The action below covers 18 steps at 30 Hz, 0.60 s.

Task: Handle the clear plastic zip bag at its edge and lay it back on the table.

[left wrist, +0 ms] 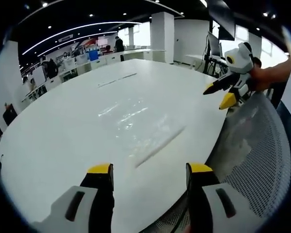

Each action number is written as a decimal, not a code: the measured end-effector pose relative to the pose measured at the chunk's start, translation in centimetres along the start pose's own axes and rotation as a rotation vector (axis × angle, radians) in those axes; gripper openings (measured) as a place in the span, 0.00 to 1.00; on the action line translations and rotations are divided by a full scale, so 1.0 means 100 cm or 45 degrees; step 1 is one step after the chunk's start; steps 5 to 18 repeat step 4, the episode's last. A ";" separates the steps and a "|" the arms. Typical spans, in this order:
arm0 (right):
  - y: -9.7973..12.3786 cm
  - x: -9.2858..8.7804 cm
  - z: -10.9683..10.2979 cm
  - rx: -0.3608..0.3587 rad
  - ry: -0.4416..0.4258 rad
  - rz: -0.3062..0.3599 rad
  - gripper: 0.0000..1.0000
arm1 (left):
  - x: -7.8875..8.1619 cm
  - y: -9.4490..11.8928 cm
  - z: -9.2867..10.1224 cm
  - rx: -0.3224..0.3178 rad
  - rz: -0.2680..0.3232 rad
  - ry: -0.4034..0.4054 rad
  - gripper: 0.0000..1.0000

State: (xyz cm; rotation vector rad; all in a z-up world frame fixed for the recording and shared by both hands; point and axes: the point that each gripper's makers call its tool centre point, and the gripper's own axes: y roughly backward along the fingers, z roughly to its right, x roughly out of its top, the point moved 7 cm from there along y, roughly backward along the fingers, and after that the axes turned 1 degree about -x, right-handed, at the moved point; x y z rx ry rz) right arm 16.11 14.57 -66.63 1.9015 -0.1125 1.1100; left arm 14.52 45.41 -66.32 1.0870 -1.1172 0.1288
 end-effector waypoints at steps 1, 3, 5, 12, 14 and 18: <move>0.000 0.000 0.000 -0.001 0.000 0.000 0.70 | 0.000 0.000 0.000 0.001 -0.001 0.000 0.59; -0.001 -0.002 0.002 -0.007 -0.009 0.006 0.70 | 0.000 0.000 -0.001 0.005 0.001 0.006 0.58; -0.002 -0.002 0.003 -0.010 -0.013 0.011 0.70 | 0.000 0.000 -0.001 0.006 0.002 0.009 0.58; -0.002 -0.002 0.003 -0.010 -0.013 0.011 0.70 | 0.000 0.000 -0.001 0.006 0.002 0.009 0.58; -0.002 -0.002 0.003 -0.010 -0.013 0.011 0.70 | 0.000 0.000 -0.001 0.006 0.002 0.009 0.58; -0.002 -0.002 0.003 -0.010 -0.013 0.011 0.70 | 0.000 0.000 -0.001 0.006 0.002 0.009 0.58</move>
